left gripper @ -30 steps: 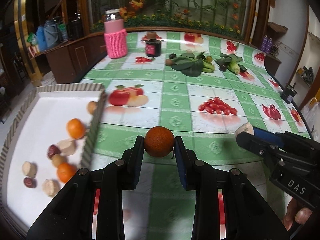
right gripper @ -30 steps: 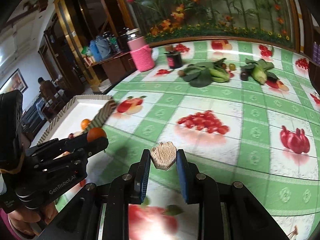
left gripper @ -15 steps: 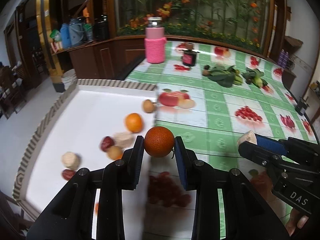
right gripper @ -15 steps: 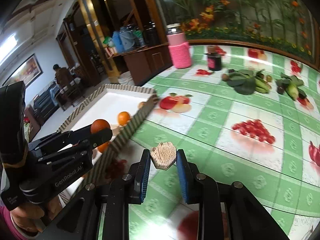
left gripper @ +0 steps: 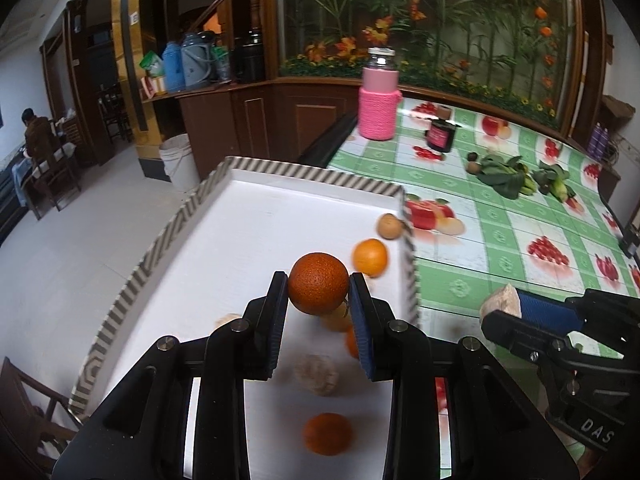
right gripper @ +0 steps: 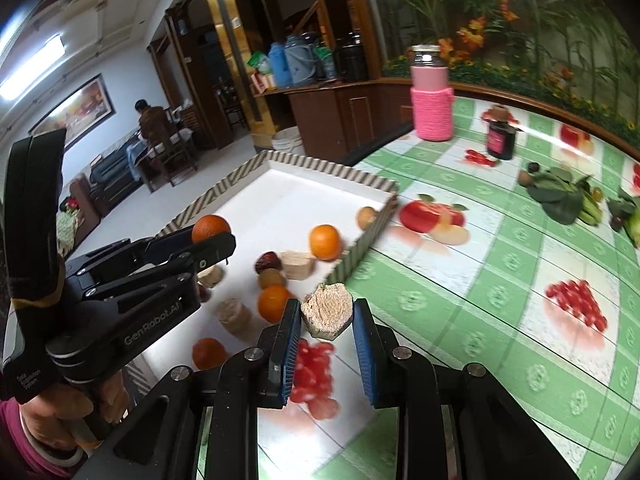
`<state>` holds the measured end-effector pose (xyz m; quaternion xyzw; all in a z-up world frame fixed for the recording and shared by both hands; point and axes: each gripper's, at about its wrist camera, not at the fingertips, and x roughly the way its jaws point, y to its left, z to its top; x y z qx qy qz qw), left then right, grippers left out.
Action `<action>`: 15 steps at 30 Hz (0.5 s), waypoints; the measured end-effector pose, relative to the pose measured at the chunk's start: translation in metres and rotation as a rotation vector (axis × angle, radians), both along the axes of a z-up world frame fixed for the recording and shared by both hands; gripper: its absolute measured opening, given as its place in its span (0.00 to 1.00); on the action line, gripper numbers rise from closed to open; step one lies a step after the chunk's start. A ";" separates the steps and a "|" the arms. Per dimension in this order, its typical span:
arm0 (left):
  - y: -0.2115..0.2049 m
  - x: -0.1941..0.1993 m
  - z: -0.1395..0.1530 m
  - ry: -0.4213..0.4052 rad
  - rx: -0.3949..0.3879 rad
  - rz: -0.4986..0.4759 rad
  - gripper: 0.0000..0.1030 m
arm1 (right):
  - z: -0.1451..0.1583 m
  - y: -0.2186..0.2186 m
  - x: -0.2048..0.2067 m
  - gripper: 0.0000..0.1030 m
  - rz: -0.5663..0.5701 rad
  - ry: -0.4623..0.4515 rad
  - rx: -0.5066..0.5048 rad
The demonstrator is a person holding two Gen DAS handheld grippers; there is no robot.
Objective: Organize fruits
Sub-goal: 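Lower the cake and orange into the tray and open both tools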
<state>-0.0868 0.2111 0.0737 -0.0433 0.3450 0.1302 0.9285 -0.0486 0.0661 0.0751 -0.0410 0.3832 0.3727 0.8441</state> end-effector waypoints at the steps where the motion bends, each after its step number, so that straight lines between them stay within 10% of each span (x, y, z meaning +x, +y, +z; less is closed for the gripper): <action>1: 0.005 0.000 0.000 0.001 0.000 0.008 0.29 | 0.000 0.004 0.000 0.25 0.008 -0.001 -0.003; 15: 0.057 0.007 -0.008 0.044 -0.058 0.077 0.29 | -0.012 0.054 -0.001 0.25 0.113 0.022 -0.038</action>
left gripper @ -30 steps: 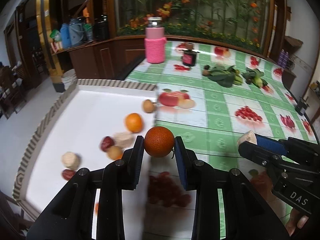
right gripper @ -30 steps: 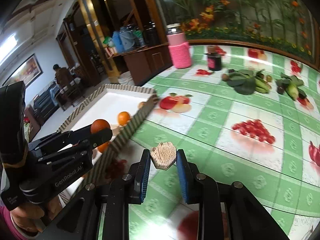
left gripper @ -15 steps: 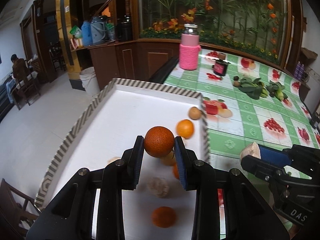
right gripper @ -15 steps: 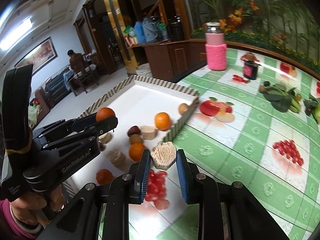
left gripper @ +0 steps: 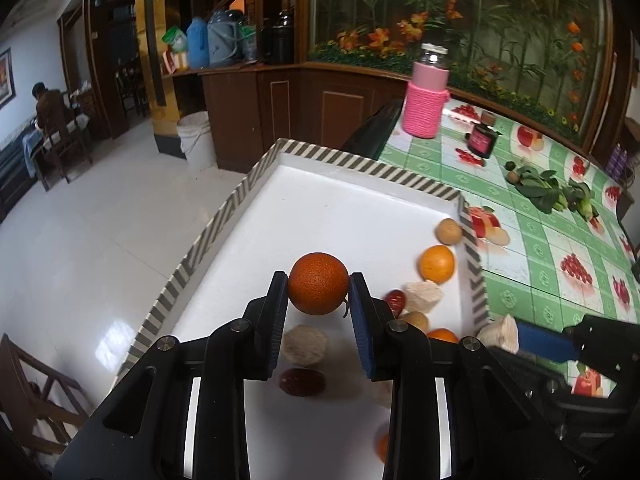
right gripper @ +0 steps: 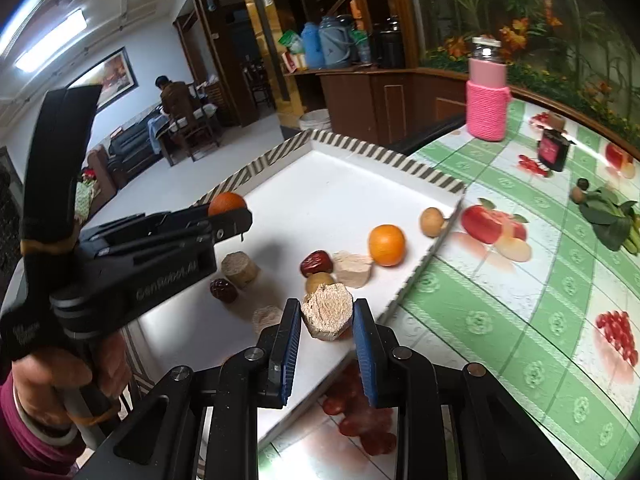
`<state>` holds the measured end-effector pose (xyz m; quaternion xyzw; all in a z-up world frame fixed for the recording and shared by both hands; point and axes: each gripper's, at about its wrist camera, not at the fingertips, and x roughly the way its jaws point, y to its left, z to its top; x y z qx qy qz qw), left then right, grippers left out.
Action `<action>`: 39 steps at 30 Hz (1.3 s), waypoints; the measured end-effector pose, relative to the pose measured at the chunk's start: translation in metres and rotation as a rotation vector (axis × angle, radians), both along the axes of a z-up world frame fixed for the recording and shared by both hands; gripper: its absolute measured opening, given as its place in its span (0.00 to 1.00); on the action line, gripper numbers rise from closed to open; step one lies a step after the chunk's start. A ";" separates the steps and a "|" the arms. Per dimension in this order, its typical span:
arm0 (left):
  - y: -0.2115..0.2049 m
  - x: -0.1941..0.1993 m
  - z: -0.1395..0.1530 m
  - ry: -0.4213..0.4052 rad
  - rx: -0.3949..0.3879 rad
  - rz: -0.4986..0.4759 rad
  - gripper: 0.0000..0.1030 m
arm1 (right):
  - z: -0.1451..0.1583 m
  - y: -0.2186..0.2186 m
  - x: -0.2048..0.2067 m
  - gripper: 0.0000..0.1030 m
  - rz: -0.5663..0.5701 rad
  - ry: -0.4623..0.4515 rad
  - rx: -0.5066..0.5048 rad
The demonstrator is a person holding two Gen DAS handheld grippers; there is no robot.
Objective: Organize fruits
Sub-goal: 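Lower the cake and orange into the tray and open both tools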
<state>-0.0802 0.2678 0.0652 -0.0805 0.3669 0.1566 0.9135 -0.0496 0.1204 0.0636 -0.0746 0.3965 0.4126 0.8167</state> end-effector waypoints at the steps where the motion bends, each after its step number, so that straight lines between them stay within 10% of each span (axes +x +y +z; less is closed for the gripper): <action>1: 0.003 0.001 -0.001 0.004 -0.002 0.005 0.29 | -0.002 0.003 0.000 0.25 0.007 0.003 -0.004; 39: 0.012 0.026 -0.024 0.116 -0.005 0.016 0.30 | -0.022 0.040 0.000 0.28 0.122 0.066 0.019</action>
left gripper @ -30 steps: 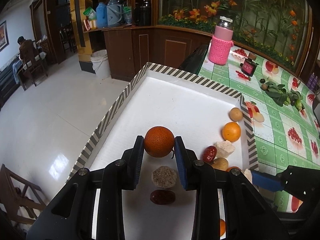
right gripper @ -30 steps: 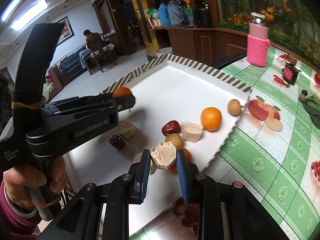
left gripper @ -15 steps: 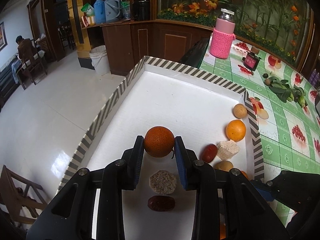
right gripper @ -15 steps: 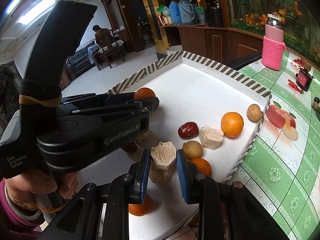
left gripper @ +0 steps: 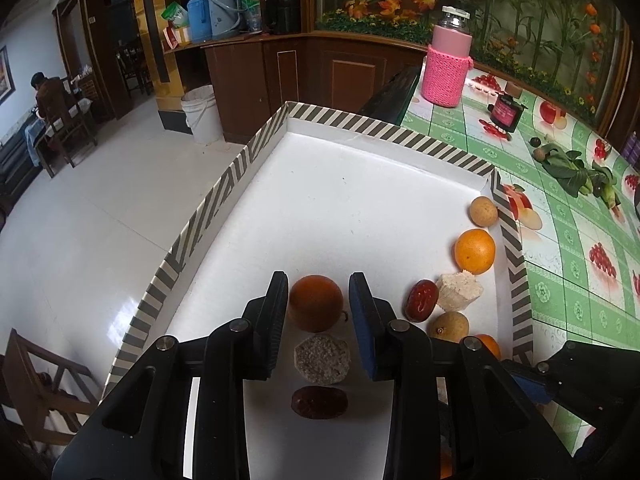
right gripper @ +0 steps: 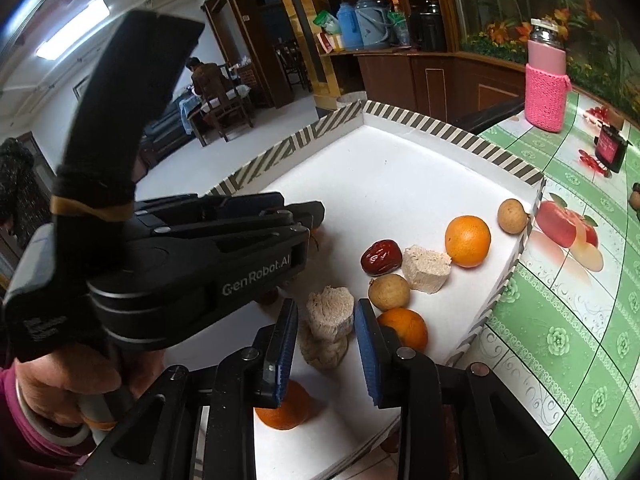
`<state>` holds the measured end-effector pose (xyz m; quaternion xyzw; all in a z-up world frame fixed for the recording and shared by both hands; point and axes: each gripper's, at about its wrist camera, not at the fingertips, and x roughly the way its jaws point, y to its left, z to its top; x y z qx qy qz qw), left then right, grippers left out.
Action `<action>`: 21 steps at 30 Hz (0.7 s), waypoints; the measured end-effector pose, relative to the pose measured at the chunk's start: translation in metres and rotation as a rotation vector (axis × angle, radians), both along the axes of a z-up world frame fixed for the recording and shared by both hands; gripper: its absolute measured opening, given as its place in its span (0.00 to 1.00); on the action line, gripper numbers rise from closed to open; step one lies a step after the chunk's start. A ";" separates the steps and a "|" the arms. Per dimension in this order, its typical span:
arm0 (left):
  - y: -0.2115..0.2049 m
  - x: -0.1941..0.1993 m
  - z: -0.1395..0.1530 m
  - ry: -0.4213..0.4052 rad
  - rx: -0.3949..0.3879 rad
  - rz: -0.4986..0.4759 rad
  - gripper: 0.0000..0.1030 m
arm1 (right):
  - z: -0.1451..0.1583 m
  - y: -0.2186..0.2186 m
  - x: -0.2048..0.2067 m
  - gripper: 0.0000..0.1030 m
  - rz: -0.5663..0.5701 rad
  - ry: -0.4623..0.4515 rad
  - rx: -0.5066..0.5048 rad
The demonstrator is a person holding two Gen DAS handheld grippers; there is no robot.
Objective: Organize fruits
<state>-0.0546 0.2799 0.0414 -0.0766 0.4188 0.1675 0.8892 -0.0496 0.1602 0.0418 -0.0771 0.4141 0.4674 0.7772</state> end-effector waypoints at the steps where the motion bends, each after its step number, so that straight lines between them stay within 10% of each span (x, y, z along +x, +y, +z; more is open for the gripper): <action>1: -0.001 -0.001 0.000 0.000 0.006 0.003 0.30 | 0.001 -0.001 0.000 0.28 -0.004 -0.003 0.002; 15: -0.027 -0.035 0.028 -0.130 0.079 0.016 0.30 | 0.029 -0.057 -0.013 0.28 -0.121 -0.062 0.099; 21: -0.047 -0.055 0.041 -0.207 0.086 -0.019 0.56 | 0.030 -0.069 -0.014 0.28 -0.167 -0.051 0.108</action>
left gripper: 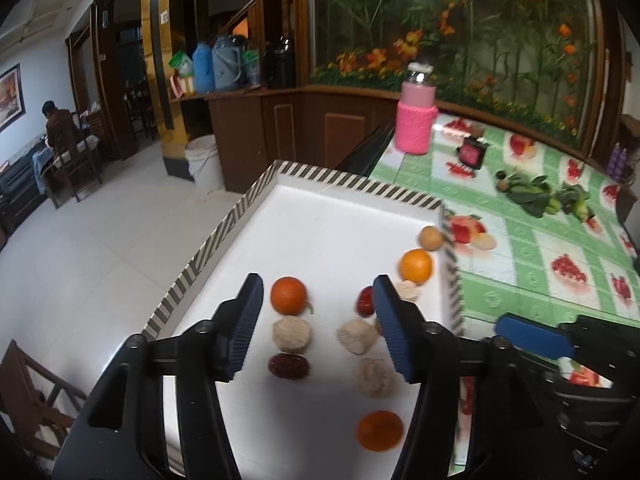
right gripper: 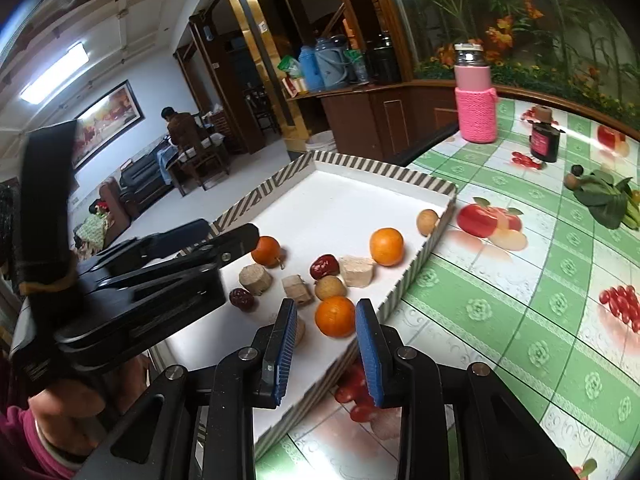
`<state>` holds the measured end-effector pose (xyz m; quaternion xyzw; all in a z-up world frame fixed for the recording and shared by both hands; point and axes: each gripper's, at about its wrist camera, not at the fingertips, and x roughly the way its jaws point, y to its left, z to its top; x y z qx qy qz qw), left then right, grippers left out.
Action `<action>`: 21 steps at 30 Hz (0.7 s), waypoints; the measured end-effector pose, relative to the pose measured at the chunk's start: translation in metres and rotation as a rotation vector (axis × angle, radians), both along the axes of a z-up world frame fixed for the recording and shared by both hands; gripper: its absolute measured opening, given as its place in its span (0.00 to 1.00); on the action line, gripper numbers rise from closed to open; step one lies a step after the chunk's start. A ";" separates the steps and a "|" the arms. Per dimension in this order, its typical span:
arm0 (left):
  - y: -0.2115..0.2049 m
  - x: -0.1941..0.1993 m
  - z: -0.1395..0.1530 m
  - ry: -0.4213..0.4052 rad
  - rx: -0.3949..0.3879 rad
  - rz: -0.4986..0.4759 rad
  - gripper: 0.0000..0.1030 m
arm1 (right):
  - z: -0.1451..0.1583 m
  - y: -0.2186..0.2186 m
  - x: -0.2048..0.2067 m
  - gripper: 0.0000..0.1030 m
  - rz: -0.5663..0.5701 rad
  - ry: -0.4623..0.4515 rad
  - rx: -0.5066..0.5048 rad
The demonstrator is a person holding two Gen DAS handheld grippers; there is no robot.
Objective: Organize fruits
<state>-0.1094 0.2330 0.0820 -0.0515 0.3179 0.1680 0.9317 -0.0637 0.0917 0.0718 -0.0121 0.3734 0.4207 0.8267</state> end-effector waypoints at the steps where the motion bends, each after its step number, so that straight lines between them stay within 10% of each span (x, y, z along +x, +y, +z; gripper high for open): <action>1: -0.003 -0.003 0.002 -0.007 0.007 -0.004 0.56 | 0.000 -0.002 -0.001 0.28 -0.002 0.000 0.002; 21: -0.032 -0.025 0.010 -0.016 0.036 -0.033 0.56 | 0.003 -0.022 -0.013 0.28 -0.030 -0.004 0.019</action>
